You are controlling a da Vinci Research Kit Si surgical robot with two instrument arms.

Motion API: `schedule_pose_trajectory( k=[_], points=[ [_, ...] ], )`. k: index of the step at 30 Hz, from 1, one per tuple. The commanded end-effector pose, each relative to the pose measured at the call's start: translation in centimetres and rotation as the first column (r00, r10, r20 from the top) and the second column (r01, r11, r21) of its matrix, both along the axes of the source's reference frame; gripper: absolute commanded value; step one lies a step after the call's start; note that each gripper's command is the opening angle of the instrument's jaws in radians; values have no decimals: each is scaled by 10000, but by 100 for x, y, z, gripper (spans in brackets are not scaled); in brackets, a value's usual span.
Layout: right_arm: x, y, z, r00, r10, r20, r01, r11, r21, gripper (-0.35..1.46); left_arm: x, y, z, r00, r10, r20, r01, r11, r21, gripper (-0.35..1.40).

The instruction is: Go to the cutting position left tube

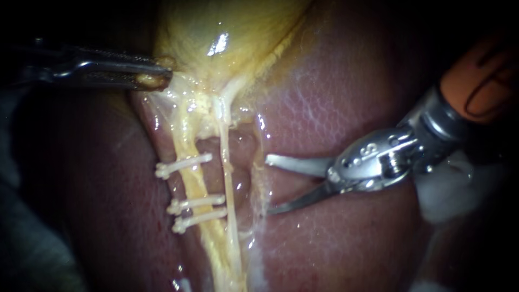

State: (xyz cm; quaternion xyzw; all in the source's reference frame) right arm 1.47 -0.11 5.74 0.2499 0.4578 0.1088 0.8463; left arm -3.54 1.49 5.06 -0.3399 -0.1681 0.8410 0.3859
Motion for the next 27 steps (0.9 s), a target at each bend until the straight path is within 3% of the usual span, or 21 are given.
schedule_pose_trajectory(
  k=[1, 8, 13, 20, 27],
  points=[
    [3, 0, 2, 10000, 58, -71, -56, 9997, 223, 145, 0, 0, 0, 10000, -3, -4, 3, 10000, 1, -35],
    [20, -2, 24, 9992, 4, -405, 56, 9891, 1474, 145, -1, 0, 0, 10000, -8, -8, 8, 10000, 0, -35],
    [30, -7, 44, 9985, -122, -536, 245, 9717, 2349, 145, -1, 0, 0, 10000, -11, -10, 11, 10000, 0, -35],
    [49, -5, 67, 9961, -240, -854, 498, 9483, 3134, 145, -2, 0, 0, 10000, -15, -12, 15, 10000, -1, -35],
    [54, -8, 88, 9951, -436, -887, 722, 9339, 3502, 145, -2, -1, 0, 10000, -17, -13, 17, 10000, -2, -35]
  ],
)
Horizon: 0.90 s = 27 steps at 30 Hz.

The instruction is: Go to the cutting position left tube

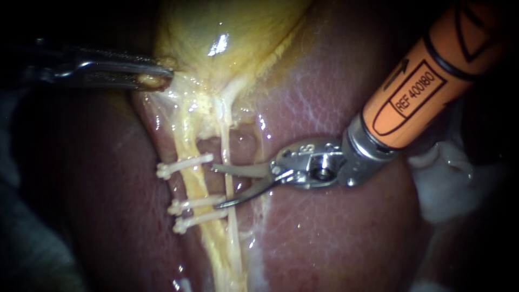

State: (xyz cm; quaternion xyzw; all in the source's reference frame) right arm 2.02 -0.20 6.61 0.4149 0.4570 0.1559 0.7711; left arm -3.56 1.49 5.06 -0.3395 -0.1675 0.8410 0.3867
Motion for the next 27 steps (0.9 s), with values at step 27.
schedule_pose_trajectory(
  k=[27],
  points=[
    [46, -11, 15, 9896, -301, -1404, 397, 9970, 659, 143, -4, -1, 0, 10000, -21, -14, 21, 10000, -7, -35]
  ],
)
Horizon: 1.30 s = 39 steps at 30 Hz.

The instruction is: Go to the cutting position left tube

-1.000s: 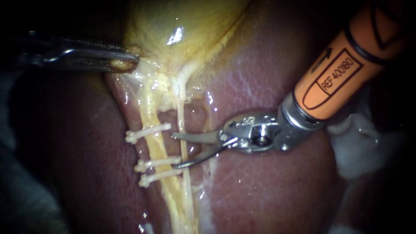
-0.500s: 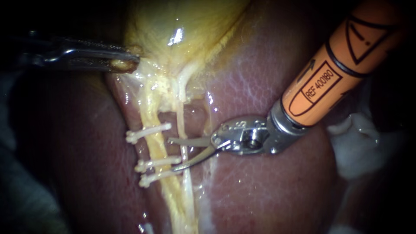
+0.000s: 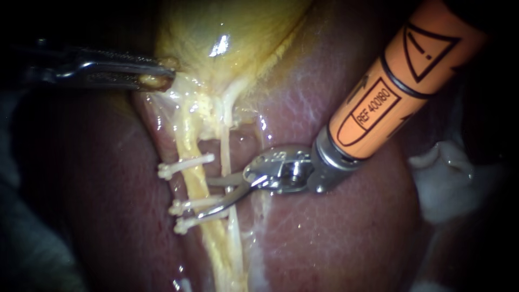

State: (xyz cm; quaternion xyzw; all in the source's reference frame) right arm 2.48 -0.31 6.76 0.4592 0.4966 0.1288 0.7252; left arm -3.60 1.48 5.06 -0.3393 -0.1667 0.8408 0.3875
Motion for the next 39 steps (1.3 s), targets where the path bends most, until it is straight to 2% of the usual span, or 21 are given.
schedule_pose_trajectory(
  k=[1, 10, 18, 31, 39],
  points=[
    [4, -1, -1, 10000, 2, -72, -2, 10000, 13, 143, 0, 0, 0, 10000, -2, -3, 2, 10000, -1, -35],
    [43, -1, -5, 9984, 412, -394, -403, 9989, 233, 143, -2, 0, 0, 10000, -11, -8, 11, 10000, -2, -35],
    [53, 1, -9, 9962, 696, -532, -679, 9972, 319, 143, -2, 0, 0, 10000, -13, -10, 13, 10000, -2, -35],
    [59, 5, -64, 9905, 959, -990, -877, 9926, 842, 143, -2, 0, 0, 10000, -12, -9, 12, 10000, -2, -35],
    [59, 5, -67, 9900, 972, -1017, -885, 9923, 867, 143, -2, 0, 0, 10000, -12, -9, 12, 10000, -2, -35]
  ],
)
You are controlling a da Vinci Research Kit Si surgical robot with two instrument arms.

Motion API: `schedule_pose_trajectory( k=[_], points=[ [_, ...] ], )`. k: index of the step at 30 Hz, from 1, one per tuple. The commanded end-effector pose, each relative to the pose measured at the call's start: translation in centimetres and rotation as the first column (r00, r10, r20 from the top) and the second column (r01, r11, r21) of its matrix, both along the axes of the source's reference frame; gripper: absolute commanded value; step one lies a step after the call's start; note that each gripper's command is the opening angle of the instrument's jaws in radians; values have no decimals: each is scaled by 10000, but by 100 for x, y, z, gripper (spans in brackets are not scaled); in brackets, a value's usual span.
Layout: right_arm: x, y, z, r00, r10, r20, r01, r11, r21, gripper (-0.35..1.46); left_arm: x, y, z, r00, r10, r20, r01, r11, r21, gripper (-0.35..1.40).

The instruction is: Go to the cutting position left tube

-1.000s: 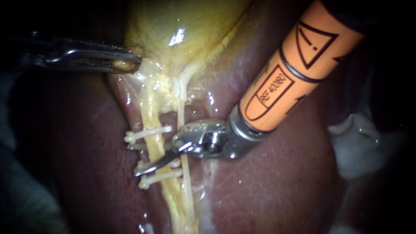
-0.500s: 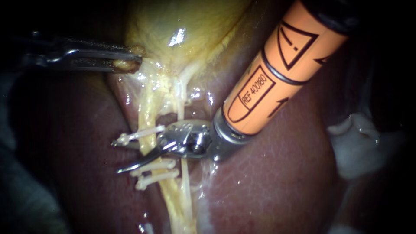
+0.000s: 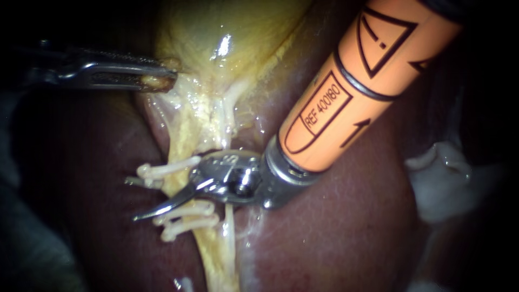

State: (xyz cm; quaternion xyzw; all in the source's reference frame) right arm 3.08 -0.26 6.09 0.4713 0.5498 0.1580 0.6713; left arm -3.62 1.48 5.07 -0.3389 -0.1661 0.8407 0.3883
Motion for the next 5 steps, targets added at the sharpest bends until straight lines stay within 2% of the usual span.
schedule_pose_trajectory(
  k=[1, 5],
  points=[
    [-1, 0, 1, 10000, 2, 12, -2, 10000, -3, 143, 0, 0, 0, 10000, 5, 4, -5, 10000, -1, -35],
    [-1, 1, 3, 10000, -21, 3, 21, 10000, -5, 143, 0, 1, 1, 10000, 11, 7, -11, 10000, -2, -35]
  ],
)
